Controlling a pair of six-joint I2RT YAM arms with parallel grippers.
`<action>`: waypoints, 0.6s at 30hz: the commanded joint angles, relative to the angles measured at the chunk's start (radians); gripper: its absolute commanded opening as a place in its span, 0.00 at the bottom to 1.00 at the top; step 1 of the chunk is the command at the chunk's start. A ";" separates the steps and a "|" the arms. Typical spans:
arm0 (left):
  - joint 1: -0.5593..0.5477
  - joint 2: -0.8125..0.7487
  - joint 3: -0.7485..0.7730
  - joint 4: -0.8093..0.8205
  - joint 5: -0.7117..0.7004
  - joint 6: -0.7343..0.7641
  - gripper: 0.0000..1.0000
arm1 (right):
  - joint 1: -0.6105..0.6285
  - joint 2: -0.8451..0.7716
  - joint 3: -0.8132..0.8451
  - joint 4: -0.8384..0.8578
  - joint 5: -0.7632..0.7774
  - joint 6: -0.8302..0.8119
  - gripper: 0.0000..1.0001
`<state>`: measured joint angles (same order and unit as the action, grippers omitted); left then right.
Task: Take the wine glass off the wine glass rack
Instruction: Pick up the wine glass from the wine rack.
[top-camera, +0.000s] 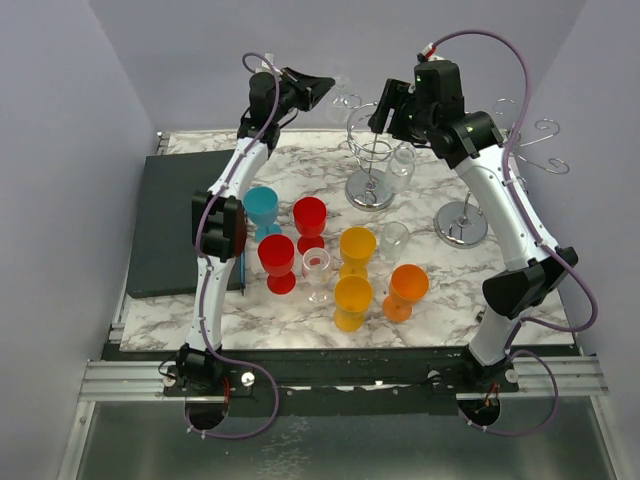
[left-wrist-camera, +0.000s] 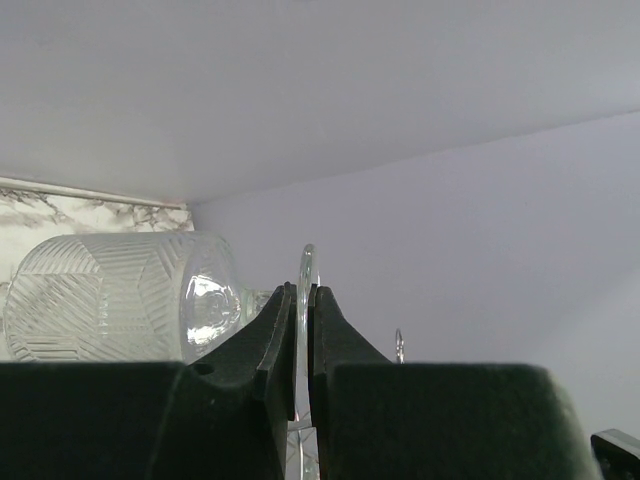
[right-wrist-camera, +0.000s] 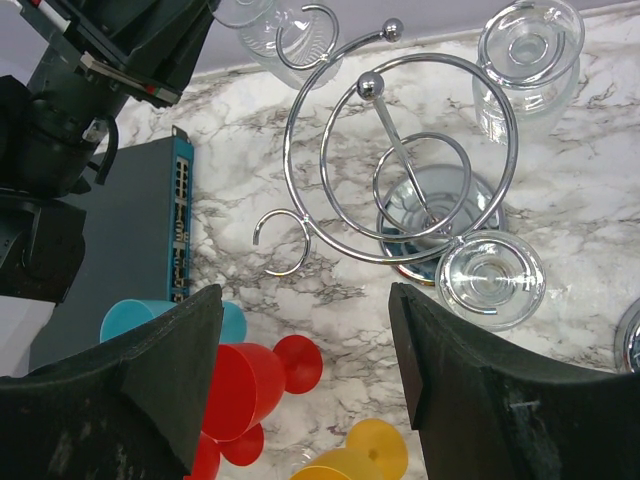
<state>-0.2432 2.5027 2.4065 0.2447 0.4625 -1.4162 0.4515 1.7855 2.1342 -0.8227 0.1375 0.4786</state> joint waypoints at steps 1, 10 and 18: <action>0.014 -0.025 0.030 0.079 -0.019 -0.026 0.00 | 0.001 -0.008 0.004 0.020 -0.018 -0.004 0.73; 0.058 -0.134 -0.061 0.051 -0.030 -0.025 0.00 | 0.001 -0.002 0.013 0.070 -0.084 -0.004 0.73; 0.098 -0.242 -0.158 0.009 -0.019 -0.034 0.00 | -0.001 0.019 0.008 0.129 -0.191 0.015 0.74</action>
<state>-0.1665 2.4241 2.2890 0.2062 0.4549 -1.4288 0.4515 1.7870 2.1345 -0.7525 0.0326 0.4805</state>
